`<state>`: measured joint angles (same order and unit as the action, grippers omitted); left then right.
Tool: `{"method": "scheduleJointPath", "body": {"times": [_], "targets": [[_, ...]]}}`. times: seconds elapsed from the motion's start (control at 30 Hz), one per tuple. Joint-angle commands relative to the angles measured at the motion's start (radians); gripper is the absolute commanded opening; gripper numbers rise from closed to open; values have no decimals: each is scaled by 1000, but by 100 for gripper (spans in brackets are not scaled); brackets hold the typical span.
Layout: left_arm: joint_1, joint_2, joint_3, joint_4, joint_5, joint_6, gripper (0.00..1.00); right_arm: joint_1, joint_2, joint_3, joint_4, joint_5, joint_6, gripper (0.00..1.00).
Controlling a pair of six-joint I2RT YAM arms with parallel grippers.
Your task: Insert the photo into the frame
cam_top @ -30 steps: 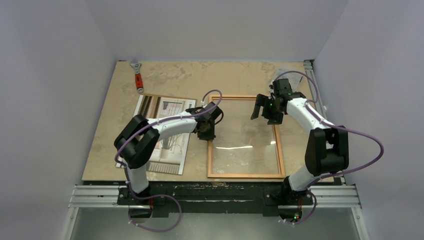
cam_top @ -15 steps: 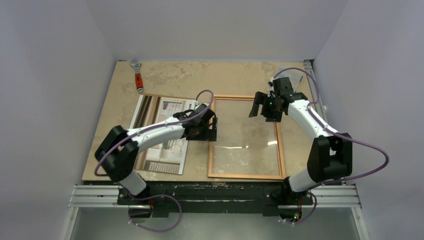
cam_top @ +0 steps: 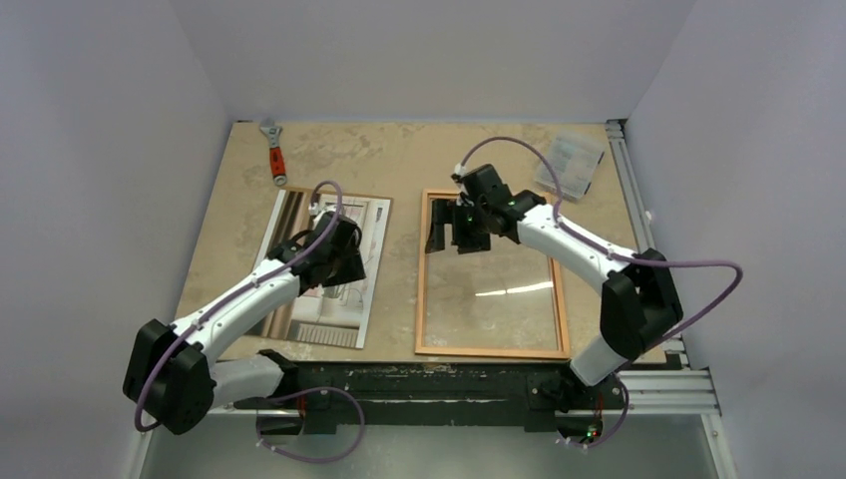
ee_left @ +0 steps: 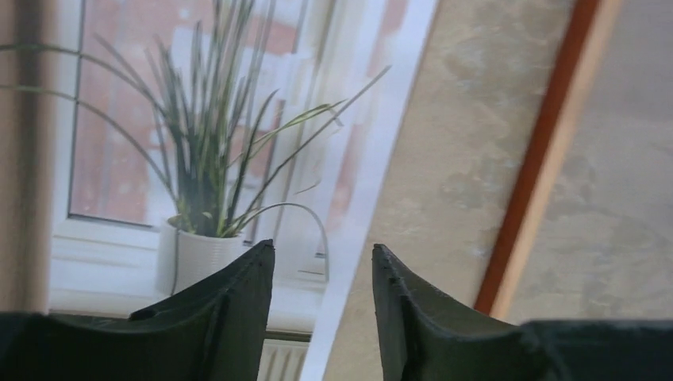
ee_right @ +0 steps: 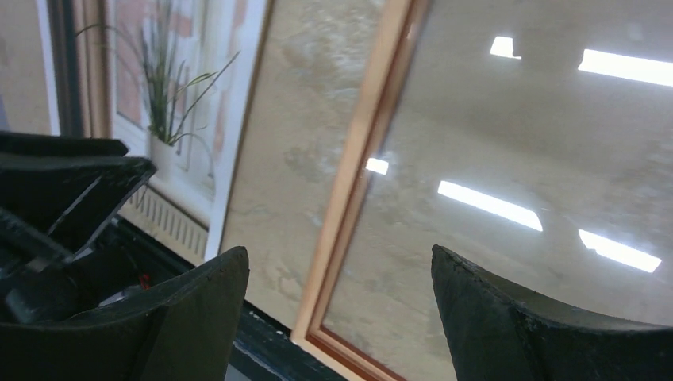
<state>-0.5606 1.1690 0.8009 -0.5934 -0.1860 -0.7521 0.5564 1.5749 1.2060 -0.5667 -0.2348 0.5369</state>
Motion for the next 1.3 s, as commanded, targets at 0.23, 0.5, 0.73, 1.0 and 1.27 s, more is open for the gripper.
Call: {"method": "scheduleJointPath", "body": {"times": [0.23,0.5,0.73,1.0,1.27], "targets": [[69,245,-21,-143,-63,-40,21,237,251,175,141,-55,182,83],[69,299,19,-135,24,-14,15,246,361,181,204,-94,226,80],[48,429,32,-29,192,-8,13,244,393,201,205,-100,236,76],[-12,475,28,147,359,-46,10,229,389,180,202,-86,226,71],[32,227,-41,153,337,-34,22,214,366,156,182,-48,208,64]]}}
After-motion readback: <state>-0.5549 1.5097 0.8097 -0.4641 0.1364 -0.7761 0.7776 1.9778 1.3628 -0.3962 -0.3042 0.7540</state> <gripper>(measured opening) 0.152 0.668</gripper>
